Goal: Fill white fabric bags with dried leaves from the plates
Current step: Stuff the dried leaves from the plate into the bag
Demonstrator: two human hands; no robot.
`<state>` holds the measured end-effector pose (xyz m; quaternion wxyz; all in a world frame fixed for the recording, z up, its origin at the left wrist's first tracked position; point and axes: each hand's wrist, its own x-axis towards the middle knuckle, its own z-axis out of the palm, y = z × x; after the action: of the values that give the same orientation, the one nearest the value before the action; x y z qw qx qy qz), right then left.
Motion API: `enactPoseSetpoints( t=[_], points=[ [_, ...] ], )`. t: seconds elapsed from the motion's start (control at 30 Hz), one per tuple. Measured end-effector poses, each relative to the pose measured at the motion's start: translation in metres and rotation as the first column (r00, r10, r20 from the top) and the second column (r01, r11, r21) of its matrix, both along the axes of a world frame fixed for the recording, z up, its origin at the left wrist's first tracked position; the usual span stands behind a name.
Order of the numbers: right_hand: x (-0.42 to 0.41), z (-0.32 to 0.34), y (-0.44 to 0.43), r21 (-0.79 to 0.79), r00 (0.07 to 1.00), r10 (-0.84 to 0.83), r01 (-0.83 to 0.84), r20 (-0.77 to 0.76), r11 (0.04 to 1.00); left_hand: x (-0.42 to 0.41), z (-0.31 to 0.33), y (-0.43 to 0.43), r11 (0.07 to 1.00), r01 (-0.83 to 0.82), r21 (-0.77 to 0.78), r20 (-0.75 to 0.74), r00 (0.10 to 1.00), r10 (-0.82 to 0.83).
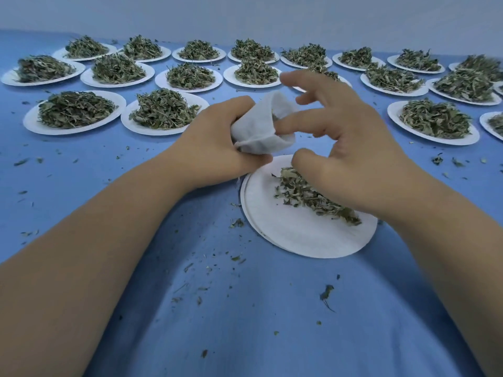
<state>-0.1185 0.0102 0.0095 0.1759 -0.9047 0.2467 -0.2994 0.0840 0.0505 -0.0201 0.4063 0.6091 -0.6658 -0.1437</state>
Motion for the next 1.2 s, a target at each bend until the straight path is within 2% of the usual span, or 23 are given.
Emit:
enactPoseSetpoints(
  t=[0.1, 0.2, 0.33, 0.4, 0.47, 0.53, 0.57, 0.6, 0.67, 0.73, 0.8, 0.87, 1.0, 1.2],
  points=[
    [-0.001, -0.001, 0.0, 0.028, 0.994, 0.027, -0.024, -0.105, 0.999, -0.003, 0.002, 0.003, 0.999, -0.021, -0.044, 0.0, 1.0, 0.021],
    [-0.004, 0.0, -0.004, 0.047, 0.99, 0.028, -0.022, -0.137, 0.999, -0.006, 0.006, 0.008, 0.999, -0.031, -0.036, -0.002, 1.0, 0.031],
    [-0.008, 0.001, -0.004, 0.155, 0.978, 0.168, -0.148, -0.122, 0.977, -0.011, 0.007, 0.009, 0.998, -0.003, -0.065, -0.015, 1.0, 0.002],
    [-0.009, 0.001, -0.003, 0.194, 0.978, 0.201, -0.186, -0.06, 0.963, -0.013, 0.005, 0.008, 0.997, -0.018, -0.074, 0.033, 0.999, 0.021],
    [-0.011, 0.003, 0.0, 0.234, 0.978, 0.163, -0.191, 0.132, 0.953, -0.011, 0.004, 0.007, 0.994, -0.078, -0.076, 0.102, 0.991, 0.086],
    [-0.018, 0.002, 0.003, 0.197, 0.947, 0.088, -0.154, 0.311, 0.968, -0.007, 0.005, 0.006, 0.988, -0.138, -0.067, 0.161, 0.976, 0.148],
    [-0.024, 0.0, 0.003, 0.149, 0.944, 0.065, -0.119, 0.324, 0.982, -0.005, 0.006, 0.005, 0.985, -0.159, -0.06, 0.182, 0.969, 0.168],
    [-0.029, -0.002, 0.004, 0.096, 0.96, 0.061, -0.09, 0.272, 0.991, -0.003, 0.005, 0.005, 0.984, -0.171, -0.052, 0.197, 0.964, 0.178],
    [-0.035, -0.01, 0.007, 0.0, 0.997, 0.082, -0.082, 0.005, 0.997, -0.005, 0.002, 0.005, 0.985, -0.169, -0.027, 0.238, 0.956, 0.17],
    [-0.038, -0.02, 0.008, -0.05, 0.953, 0.131, -0.15, -0.273, 0.987, -0.011, -0.005, 0.004, 0.989, -0.151, -0.004, 0.272, 0.951, 0.146],
    [-0.037, -0.029, 0.011, -0.04, 0.903, 0.155, -0.186, -0.4, 0.982, -0.017, -0.01, 0.003, 0.987, -0.16, -0.001, 0.252, 0.955, 0.155],
    [-0.036, -0.034, 0.016, -0.054, 0.901, 0.174, -0.212, -0.397, 0.976, -0.019, -0.011, 0.002, 0.985, -0.174, -0.014, 0.215, 0.961, 0.173],
    [-0.039, -0.036, 0.019, -0.153, 0.943, 0.158, -0.209, -0.293, 0.966, -0.016, -0.012, 0.003, 0.985, -0.17, -0.027, 0.199, 0.965, 0.172],
    [-0.049, -0.04, 0.023, -0.172, 0.887, 0.095, -0.192, -0.452, 0.966, -0.018, -0.015, 0.0, 0.987, -0.157, -0.025, 0.19, 0.969, 0.158]
  ],
)
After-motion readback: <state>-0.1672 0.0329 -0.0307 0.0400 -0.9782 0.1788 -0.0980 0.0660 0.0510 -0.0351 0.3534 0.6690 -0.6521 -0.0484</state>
